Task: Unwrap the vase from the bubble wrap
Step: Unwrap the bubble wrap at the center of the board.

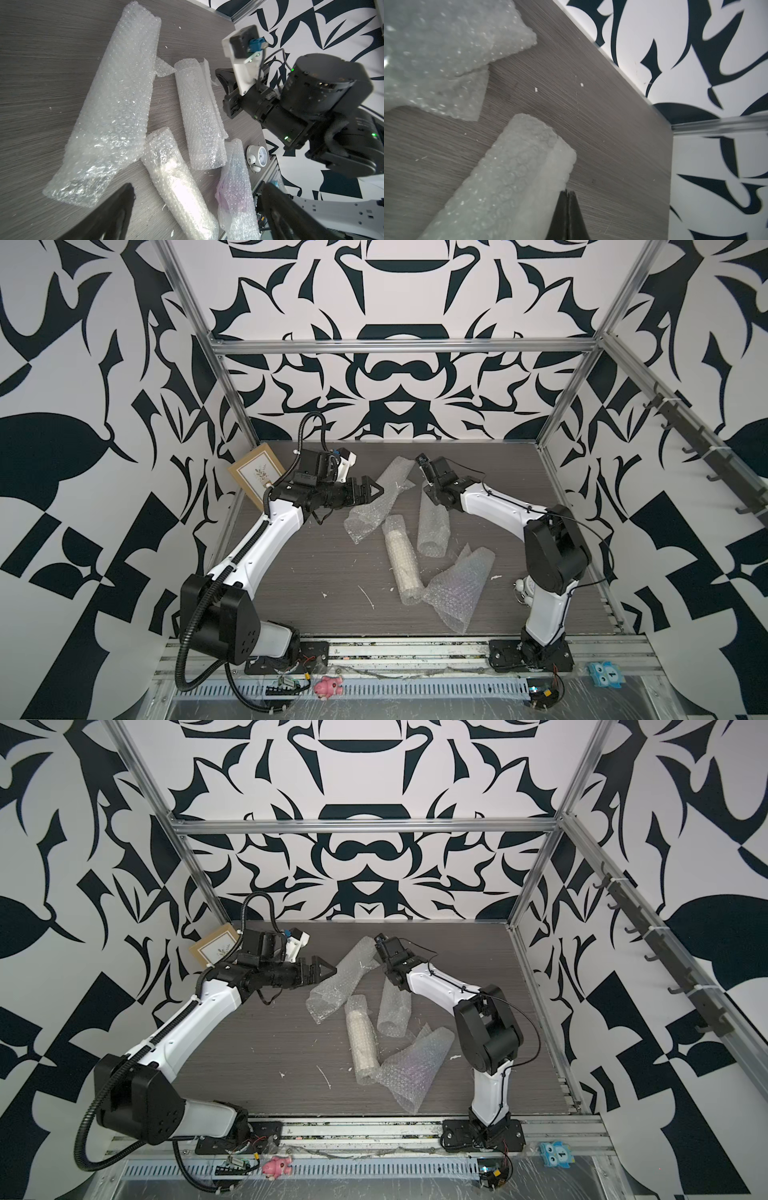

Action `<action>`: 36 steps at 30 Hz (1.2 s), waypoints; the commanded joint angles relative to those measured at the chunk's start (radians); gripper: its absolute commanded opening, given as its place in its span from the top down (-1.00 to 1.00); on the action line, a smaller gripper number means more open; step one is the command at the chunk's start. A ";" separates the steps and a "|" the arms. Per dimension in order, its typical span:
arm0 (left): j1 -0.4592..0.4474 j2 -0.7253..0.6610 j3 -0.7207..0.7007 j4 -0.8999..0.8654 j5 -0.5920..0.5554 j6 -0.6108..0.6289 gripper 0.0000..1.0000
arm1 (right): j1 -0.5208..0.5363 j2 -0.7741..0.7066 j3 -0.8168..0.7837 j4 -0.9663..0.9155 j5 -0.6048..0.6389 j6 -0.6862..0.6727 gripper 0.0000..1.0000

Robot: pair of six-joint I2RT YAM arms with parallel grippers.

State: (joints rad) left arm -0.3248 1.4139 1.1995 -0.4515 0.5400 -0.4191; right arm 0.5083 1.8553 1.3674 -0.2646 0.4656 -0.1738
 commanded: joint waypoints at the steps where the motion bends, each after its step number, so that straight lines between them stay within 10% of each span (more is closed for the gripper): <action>1: -0.022 0.022 0.001 0.010 -0.019 0.005 -0.99 | -0.055 -0.079 -0.042 0.042 -0.136 0.164 1.00; 10: -0.105 0.094 0.030 0.009 -0.089 0.013 -0.99 | -0.239 -0.180 -0.290 0.222 -0.463 0.513 1.00; 20: -0.232 0.132 0.021 0.030 -0.200 -0.078 -1.00 | -0.301 -0.176 -0.395 0.319 -0.551 0.701 0.99; 28: -0.323 0.114 -0.016 0.091 -0.291 -0.213 -0.85 | -0.330 -0.316 -0.370 0.287 -0.566 0.719 0.05; 36: -0.369 0.161 -0.045 0.148 -0.349 -0.362 -0.46 | -0.330 -0.453 -0.379 0.230 -0.596 0.701 -0.03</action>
State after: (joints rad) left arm -0.6861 1.5505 1.1809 -0.3412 0.2291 -0.6949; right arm 0.1780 1.4357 0.9745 -0.0048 -0.1024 0.5316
